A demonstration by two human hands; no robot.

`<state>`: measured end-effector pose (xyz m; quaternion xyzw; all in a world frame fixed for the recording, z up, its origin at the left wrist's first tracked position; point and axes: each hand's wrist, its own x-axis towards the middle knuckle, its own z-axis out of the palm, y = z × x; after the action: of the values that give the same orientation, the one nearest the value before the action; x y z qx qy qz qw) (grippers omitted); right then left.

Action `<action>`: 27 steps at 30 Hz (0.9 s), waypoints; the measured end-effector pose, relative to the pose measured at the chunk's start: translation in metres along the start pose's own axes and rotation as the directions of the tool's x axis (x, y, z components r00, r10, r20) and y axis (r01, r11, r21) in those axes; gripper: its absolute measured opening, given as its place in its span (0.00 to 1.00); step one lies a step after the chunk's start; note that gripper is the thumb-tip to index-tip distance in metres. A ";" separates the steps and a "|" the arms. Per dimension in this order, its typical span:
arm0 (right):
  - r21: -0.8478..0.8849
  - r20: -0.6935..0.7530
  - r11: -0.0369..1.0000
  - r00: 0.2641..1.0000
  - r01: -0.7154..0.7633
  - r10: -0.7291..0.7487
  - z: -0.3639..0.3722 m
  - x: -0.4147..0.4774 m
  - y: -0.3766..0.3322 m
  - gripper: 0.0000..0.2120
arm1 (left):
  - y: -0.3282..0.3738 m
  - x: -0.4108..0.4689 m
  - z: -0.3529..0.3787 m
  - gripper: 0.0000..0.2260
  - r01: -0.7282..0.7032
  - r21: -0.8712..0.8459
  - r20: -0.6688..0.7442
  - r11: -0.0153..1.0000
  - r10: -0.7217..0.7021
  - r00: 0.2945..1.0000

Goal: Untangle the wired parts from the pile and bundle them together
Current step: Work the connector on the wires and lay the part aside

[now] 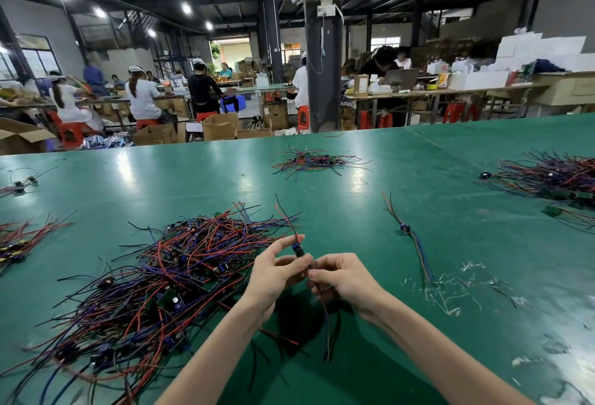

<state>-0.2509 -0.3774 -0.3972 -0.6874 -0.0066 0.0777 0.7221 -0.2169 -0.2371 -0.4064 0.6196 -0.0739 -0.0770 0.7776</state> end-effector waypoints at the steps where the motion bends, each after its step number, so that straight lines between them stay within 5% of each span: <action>1: -0.002 -0.009 1.000 1.000 0.003 -0.003 0.000 0.000 0.000 0.07 | 0.000 0.000 0.000 0.18 -0.002 -0.001 0.007 1.000 0.002 1.000; 15: 0.013 -0.038 1.000 0.999 0.005 -0.005 -0.001 0.001 0.001 0.06 | -0.001 0.002 -0.002 0.19 -0.004 -0.006 0.018 1.000 0.004 1.000; 27: -0.035 -0.013 0.999 1.000 0.005 -0.005 0.002 0.000 -0.002 0.07 | 0.000 0.006 -0.005 0.17 -0.157 0.139 -0.064 0.978 0.167 0.984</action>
<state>-0.2504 -0.3758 -0.3952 -0.7004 -0.0051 0.0714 0.7102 -0.2100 -0.2338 -0.4077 0.6646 -0.0998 0.0149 0.7404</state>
